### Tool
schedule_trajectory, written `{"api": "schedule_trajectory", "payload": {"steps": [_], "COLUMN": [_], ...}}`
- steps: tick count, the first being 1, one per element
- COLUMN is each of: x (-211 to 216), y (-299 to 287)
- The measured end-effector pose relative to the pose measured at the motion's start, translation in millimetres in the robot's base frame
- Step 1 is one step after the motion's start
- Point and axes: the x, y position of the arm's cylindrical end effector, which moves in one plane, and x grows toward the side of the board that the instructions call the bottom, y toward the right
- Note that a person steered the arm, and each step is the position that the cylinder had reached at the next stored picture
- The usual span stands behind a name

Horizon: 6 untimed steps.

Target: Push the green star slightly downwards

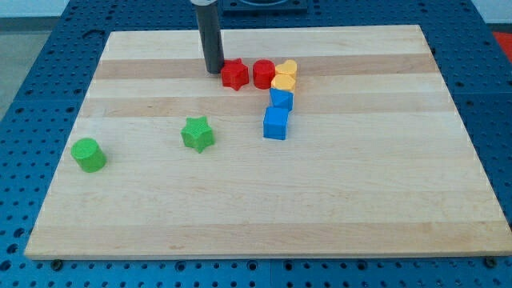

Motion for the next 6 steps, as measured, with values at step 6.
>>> {"api": "schedule_trajectory", "payload": {"steps": [6], "x": [55], "y": [-54]}}
